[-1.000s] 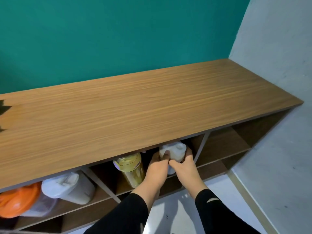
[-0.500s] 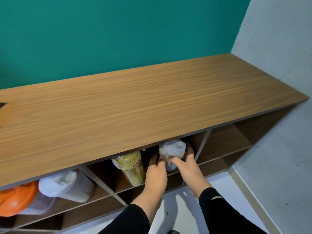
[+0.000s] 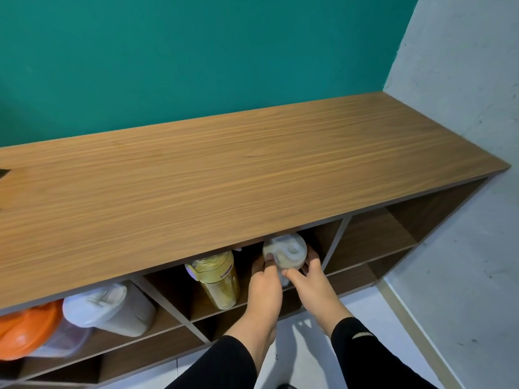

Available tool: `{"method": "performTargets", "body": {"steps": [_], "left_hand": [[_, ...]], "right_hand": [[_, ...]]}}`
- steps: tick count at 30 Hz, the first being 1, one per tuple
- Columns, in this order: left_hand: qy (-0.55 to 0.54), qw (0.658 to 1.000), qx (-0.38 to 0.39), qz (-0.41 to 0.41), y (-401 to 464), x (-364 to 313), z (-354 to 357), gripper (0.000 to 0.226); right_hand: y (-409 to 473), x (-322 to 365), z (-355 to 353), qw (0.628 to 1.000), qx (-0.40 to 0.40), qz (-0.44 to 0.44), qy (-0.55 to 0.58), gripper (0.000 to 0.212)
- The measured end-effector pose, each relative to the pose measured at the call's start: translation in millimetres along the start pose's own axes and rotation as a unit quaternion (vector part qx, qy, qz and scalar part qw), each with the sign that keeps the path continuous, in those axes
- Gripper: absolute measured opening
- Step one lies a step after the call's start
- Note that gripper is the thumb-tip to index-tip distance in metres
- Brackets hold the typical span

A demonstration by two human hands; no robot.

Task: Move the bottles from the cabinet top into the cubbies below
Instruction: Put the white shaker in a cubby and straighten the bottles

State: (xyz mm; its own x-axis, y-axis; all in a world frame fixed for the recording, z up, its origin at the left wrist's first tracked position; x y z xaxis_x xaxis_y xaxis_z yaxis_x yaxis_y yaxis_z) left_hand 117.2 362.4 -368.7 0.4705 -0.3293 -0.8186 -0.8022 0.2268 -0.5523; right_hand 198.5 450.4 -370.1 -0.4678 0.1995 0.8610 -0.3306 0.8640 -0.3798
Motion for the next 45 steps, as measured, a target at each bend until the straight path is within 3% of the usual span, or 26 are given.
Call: {"method": "performTargets", "body": {"steps": [2,5,11,13,16,18,21,25,30,32,38,42,45], "left_hand": [[-0.008,1.0,0.004,-0.011,1.2,1.7,2.0,0.057],[-0.026,0.999,0.003,-0.036,5.5,-3.1,-0.8,0.041],[0.058,0.998,0.022,0.033,7.0,-6.4,-11.2,0.042],[0.063,0.997,0.02,0.045,2.4,-5.6,-17.8,0.036],[0.104,0.991,0.03,0.079,-8.0,2.2,-33.8,0.015],[0.129,0.989,0.025,0.07,-7.4,20.9,-54.9,0.019],[0.126,0.992,-0.012,-0.003,0.1,46.8,-97.2,0.02],[0.161,0.985,-0.049,-0.023,14.2,48.2,-135.6,0.033],[0.112,0.992,-0.015,0.055,22.8,16.5,-131.8,0.072],[0.102,0.992,-0.008,0.078,24.3,12.3,-129.7,0.07],[0.085,0.992,-0.029,0.092,22.3,9.9,-131.0,0.068],[0.075,0.994,-0.028,0.079,27.7,7.0,-132.7,0.073],[0.081,0.993,-0.016,0.083,25.3,6.9,-130.3,0.078]], "right_hand": [[0.2,-1.4,0.9,1.0,-0.005,-0.001,-0.014,0.056],[2.4,-6.8,1.4,1.0,-0.006,0.002,-0.017,0.065],[0.4,-9.6,2.3,0.999,-0.013,0.006,-0.035,0.087],[-0.1,-15.2,-1.1,0.997,-0.034,0.034,-0.066,0.078],[-9.7,-23.8,0.9,0.99,0.014,0.084,-0.108,0.039],[-23.1,-23.7,14.9,0.98,0.09,0.085,-0.153,0.027],[-39.3,-8.2,45.9,0.97,0.137,0.009,-0.203,0.033],[-59.9,13.6,89.2,0.981,0.124,-0.02,-0.15,0.058],[-76.1,13.3,113.4,0.995,0.031,0.017,-0.095,0.035],[-79.3,13.8,118.3,0.997,0.018,0.017,-0.075,0.031],[-58.9,14.4,125.3,0.999,0.028,0.024,-0.02,0.049],[-54.3,8.0,128.0,0.996,0.011,0.04,-0.08,0.017],[-57.0,6.7,129.7,0.995,0.014,0.031,-0.088,0.013]]}}
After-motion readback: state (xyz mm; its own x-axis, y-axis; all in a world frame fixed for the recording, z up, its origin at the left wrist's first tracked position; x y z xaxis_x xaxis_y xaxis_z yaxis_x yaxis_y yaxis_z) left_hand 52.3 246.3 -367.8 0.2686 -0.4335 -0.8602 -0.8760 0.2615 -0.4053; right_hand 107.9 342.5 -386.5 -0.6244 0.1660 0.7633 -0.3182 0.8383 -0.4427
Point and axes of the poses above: each hand's wrist, its own y-axis towards the middle knuckle, its own z-axis out of the palm, x = y × z, the point moved 6 cm from there along y, towards the middle knuckle, and after that the axes turned 15 degrees about -x, right-handed, at the moved point
